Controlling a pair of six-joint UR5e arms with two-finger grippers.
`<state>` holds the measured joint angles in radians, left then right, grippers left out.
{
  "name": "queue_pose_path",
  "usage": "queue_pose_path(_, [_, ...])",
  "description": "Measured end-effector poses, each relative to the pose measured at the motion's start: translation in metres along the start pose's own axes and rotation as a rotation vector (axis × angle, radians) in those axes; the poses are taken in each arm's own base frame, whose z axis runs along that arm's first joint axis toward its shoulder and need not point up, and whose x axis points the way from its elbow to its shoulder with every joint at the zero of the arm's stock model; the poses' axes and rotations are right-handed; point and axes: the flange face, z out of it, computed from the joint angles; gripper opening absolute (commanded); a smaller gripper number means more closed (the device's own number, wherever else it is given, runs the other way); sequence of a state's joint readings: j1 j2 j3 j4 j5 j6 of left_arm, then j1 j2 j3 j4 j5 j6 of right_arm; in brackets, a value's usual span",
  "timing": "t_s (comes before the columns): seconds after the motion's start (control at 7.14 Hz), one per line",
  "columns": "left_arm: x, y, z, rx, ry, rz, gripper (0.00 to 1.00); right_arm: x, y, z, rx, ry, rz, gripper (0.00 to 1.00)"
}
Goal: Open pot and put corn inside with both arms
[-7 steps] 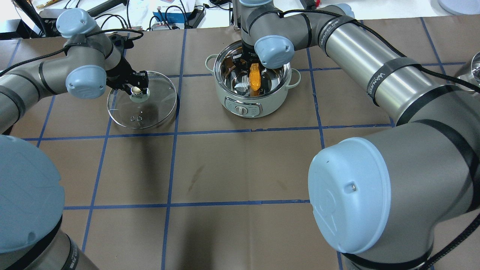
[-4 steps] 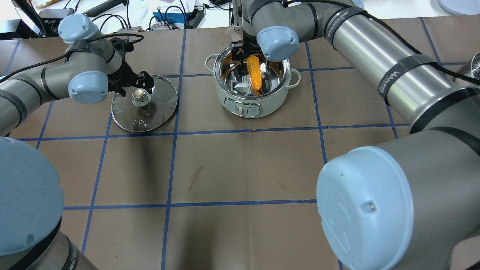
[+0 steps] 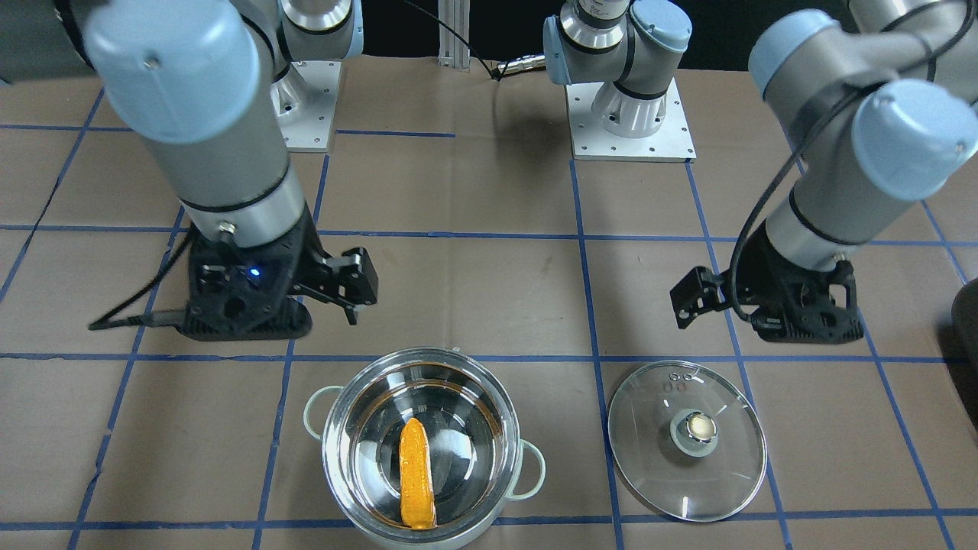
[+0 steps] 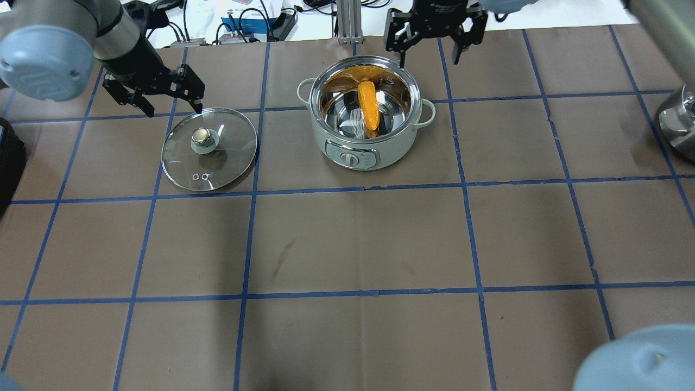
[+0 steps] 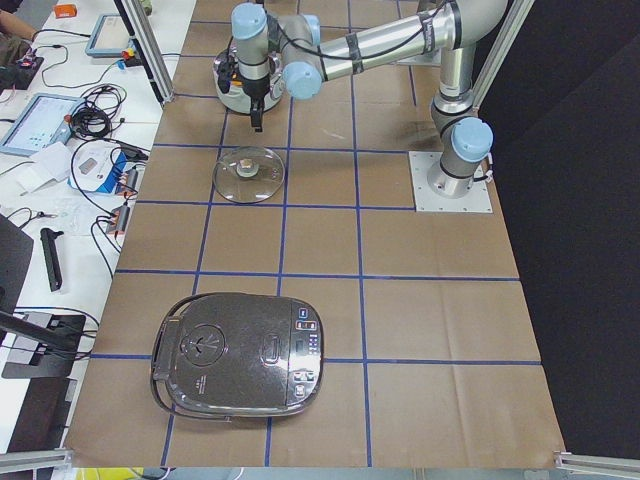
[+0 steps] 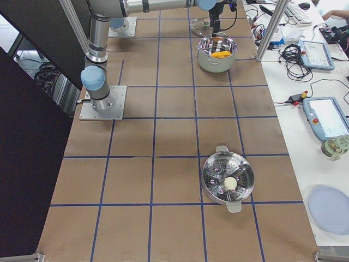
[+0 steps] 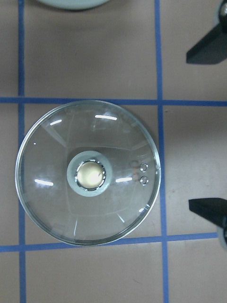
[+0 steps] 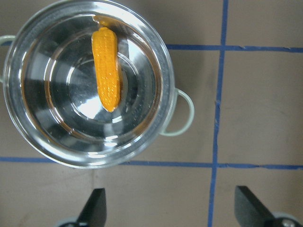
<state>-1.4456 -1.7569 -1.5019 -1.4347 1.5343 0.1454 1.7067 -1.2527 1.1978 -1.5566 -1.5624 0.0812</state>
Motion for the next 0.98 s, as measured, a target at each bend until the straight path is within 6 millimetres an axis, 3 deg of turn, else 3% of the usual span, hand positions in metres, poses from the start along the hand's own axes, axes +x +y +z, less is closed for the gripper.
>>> queue_pose_path(0.14, [0.027,0.031,-0.043,0.005,-0.009,0.04,1.0,0.03,0.036,-0.027,-0.003,0.001,-0.021,0.95])
queue_pose_path(0.28, [0.05,0.055,-0.065,0.01,-0.018,0.078,1.0,0.055,0.071,-0.04,0.001,0.001,-0.026,0.96])
queue_pose_path(0.42, [0.064,0.069,-0.069,0.004,-0.019,0.103,1.0,0.067,0.096,-0.038,-0.006,0.001,-0.02,1.0])
queue_pose_path(0.56, [0.07,0.077,-0.065,-0.006,-0.018,0.116,1.0,0.07,0.108,-0.035,-0.009,0.002,-0.018,1.0])
queue_pose_path(0.98, [0.073,0.086,-0.063,-0.012,-0.02,0.124,1.0,0.07,0.115,-0.033,-0.009,0.001,-0.024,1.0])
